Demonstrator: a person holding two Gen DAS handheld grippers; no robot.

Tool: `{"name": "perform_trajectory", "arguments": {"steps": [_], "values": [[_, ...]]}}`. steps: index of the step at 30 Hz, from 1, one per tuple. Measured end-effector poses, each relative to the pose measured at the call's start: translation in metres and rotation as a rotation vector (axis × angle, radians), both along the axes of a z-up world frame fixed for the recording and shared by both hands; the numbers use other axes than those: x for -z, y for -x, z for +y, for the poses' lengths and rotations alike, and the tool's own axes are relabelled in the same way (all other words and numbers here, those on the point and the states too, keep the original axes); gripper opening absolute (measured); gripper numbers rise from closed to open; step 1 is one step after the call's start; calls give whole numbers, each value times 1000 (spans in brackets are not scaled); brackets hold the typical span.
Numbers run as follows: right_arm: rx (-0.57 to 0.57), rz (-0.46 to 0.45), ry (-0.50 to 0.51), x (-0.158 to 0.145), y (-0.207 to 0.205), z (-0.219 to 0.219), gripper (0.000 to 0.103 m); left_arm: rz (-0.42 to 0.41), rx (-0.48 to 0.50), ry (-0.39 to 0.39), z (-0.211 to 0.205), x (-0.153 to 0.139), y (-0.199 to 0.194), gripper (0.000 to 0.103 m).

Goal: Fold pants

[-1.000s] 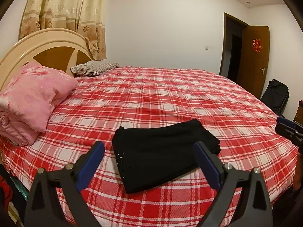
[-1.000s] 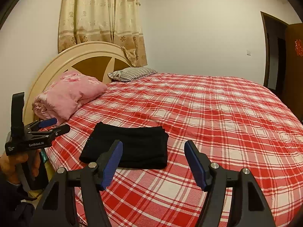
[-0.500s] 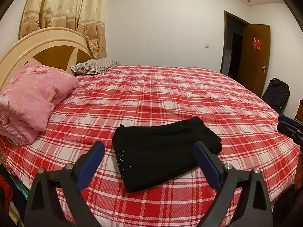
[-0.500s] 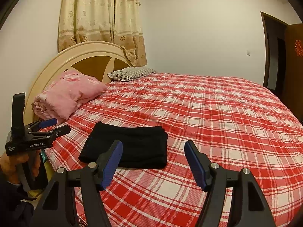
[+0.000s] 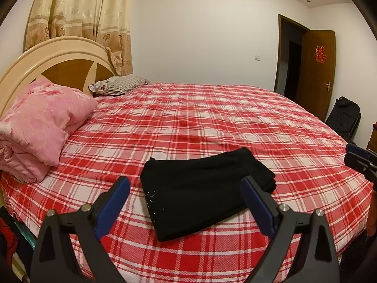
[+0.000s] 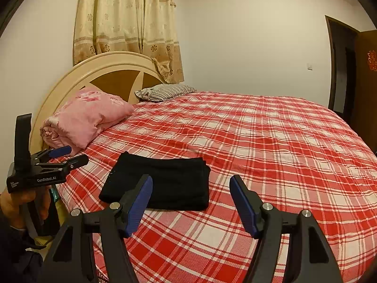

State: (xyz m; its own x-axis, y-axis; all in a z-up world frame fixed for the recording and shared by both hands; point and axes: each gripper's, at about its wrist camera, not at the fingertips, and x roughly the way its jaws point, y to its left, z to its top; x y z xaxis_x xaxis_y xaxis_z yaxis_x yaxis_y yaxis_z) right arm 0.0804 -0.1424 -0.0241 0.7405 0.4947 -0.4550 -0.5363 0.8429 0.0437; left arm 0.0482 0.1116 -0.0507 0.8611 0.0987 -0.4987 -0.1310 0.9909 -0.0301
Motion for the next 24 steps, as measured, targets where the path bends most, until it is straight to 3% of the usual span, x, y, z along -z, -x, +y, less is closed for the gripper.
{"name": "perform_trajectory", "arguments": {"steps": [7,24], "values": [[1,-8,-1,-1,1,1,69,0,1,-3,-1,-1,-1,103],[-5,-18,30,3,4,8,70,-25,0,-14,-3,-7,3,103]]}}
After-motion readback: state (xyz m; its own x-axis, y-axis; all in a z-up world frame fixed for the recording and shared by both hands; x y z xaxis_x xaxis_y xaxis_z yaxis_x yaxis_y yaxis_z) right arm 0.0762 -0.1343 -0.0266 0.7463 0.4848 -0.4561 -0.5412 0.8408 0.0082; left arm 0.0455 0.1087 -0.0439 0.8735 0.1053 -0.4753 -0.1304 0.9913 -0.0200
